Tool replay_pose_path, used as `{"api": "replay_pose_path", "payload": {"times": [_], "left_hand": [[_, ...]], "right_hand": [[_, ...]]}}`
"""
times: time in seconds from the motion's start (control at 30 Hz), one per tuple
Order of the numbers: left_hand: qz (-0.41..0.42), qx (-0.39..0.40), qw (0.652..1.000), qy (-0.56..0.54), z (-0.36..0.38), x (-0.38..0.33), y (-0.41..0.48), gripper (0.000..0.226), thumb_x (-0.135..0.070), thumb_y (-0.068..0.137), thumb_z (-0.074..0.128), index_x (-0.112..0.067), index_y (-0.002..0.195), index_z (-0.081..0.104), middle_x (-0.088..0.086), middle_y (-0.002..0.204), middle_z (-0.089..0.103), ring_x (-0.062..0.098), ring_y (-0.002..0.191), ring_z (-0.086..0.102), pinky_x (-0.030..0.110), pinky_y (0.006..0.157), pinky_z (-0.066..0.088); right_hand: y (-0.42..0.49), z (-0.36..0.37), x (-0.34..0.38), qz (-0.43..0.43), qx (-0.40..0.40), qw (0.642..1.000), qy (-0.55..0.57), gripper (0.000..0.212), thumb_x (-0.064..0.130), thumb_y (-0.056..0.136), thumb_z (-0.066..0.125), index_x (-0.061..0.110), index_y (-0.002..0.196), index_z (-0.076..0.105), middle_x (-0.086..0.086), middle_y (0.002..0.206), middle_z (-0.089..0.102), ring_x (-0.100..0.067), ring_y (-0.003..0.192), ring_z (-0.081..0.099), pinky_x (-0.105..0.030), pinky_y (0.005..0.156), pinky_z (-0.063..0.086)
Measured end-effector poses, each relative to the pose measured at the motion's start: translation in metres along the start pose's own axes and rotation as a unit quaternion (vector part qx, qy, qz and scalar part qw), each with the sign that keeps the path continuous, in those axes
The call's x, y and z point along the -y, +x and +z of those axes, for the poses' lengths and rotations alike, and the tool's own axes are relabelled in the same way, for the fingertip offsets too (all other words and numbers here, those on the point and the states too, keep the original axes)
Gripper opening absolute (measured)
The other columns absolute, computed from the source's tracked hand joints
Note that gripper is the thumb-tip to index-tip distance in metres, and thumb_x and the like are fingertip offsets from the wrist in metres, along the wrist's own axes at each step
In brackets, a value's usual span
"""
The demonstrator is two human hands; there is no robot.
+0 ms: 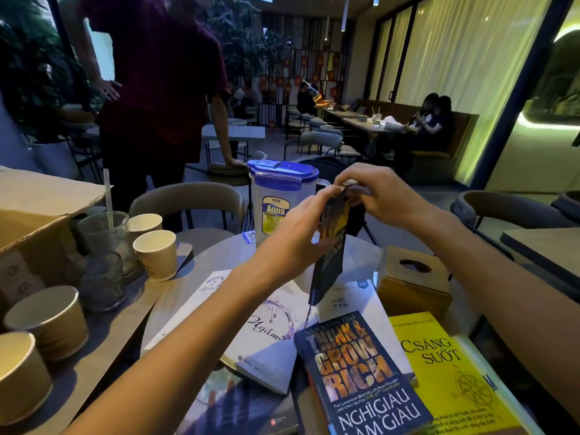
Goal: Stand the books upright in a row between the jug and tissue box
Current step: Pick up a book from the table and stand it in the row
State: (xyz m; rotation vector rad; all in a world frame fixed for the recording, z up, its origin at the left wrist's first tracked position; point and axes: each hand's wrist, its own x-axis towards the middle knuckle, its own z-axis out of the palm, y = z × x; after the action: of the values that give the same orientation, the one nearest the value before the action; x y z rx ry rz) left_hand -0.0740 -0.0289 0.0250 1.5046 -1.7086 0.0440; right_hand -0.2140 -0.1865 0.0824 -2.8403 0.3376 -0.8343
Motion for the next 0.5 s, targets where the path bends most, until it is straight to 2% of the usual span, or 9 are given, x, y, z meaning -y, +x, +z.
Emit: {"api": "replay_pose_path", "payload": {"times": [0.17, 0.3, 0.4, 0.5], "left_hand": [[-0.002, -0.027, 1.000, -0.010, 0.017, 0.012, 0.018, 0.080, -0.006, 0.086, 0.073, -0.025, 0.150, 0.029, 0.004, 0.136, 0.052, 0.005, 0.104, 0.055, 0.005, 0.081, 0.047], [-0.026, -0.028, 0.999, -0.002, 0.038, 0.025, 0.020, 0.078, -0.008, 0.089, 0.070, -0.026, 0.152, 0.027, 0.004, 0.138, 0.052, 0.010, 0.111, 0.056, 0.022, 0.091, 0.052], [-0.042, -0.012, 0.999, 0.002, 0.048, 0.036, 0.019, 0.079, -0.009, 0.091, 0.068, -0.030, 0.153, 0.024, 0.005, 0.142, 0.048, 0.020, 0.128, 0.052, 0.031, 0.099, 0.050], [-0.056, -0.007, 0.998, 0.003, 0.054, 0.043, 0.021, 0.078, -0.007, 0.091, 0.067, -0.028, 0.153, 0.025, 0.005, 0.145, 0.046, 0.022, 0.133, 0.048, 0.036, 0.104, 0.048]], "right_hand": [[0.013, 0.001, -0.009, 0.012, -0.003, 0.999, -0.045, 0.028, -0.009, 0.091, 0.061, 0.007, 0.114, 0.067, -0.013, 0.117, 0.062, -0.022, 0.108, 0.063, -0.028, 0.088, 0.057], [0.010, 0.012, -0.023, 0.031, -0.001, 0.998, -0.051, 0.026, -0.008, 0.092, 0.063, 0.005, 0.113, 0.069, -0.015, 0.115, 0.063, -0.024, 0.107, 0.063, -0.023, 0.086, 0.053], [0.006, 0.023, -0.031, 0.039, -0.013, 0.998, -0.046, 0.024, -0.006, 0.092, 0.062, 0.003, 0.113, 0.070, -0.016, 0.114, 0.065, -0.026, 0.106, 0.064, -0.031, 0.089, 0.056], [0.006, 0.030, -0.037, 0.063, -0.019, 0.997, -0.045, 0.025, -0.004, 0.094, 0.061, 0.004, 0.115, 0.070, -0.015, 0.116, 0.065, -0.025, 0.108, 0.063, -0.035, 0.091, 0.057]]}}
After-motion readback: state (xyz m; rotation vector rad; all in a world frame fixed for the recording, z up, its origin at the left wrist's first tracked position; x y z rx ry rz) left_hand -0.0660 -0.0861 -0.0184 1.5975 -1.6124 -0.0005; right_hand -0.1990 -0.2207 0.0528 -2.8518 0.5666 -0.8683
